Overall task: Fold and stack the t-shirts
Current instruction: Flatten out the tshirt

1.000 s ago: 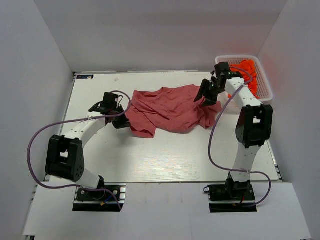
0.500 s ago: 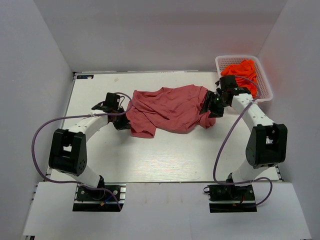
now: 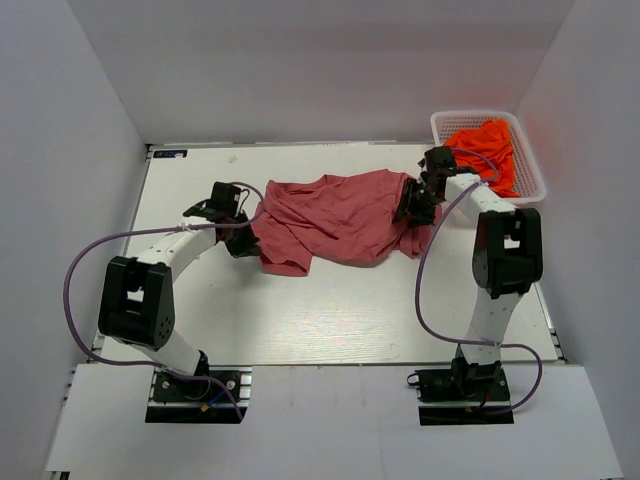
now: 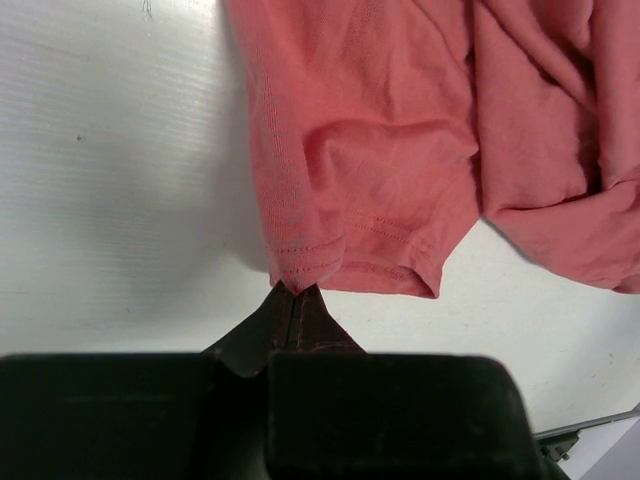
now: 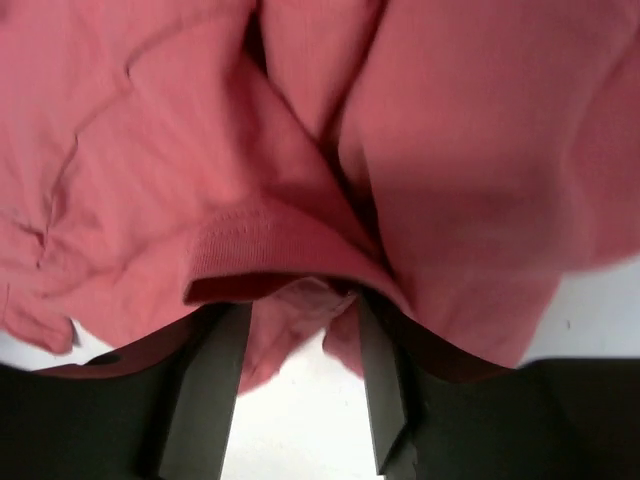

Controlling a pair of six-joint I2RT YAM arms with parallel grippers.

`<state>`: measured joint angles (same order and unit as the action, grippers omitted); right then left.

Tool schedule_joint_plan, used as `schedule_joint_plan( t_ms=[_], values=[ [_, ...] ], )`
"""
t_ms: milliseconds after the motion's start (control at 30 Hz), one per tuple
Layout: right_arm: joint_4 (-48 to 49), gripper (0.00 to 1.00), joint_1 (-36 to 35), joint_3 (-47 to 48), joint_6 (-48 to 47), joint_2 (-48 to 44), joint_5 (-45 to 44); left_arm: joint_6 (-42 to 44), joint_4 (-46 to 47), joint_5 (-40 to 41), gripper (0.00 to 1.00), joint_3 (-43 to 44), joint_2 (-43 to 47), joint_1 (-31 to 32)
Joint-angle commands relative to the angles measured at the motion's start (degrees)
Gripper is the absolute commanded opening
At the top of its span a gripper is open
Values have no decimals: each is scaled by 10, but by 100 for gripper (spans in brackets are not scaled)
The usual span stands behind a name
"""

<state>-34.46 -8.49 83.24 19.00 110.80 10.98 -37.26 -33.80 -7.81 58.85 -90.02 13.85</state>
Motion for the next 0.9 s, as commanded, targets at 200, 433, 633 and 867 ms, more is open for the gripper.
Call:
schedule_joint_plan(
  t_ms=[200,433,633,867],
  values=[
    [27,0,-3,44,4,9,48,6,-18,23,0,36,2,2],
    [-52,0,0,35,9,-108,29,6,-45,46,0,83,41,-3],
    [-148,0,6,38,9,-252,-25,11,-50,89,0,154,116,-8],
    [-230,0,19,162,3,-346,-144,24,-56,223,0,297,236,-8]
  ],
)
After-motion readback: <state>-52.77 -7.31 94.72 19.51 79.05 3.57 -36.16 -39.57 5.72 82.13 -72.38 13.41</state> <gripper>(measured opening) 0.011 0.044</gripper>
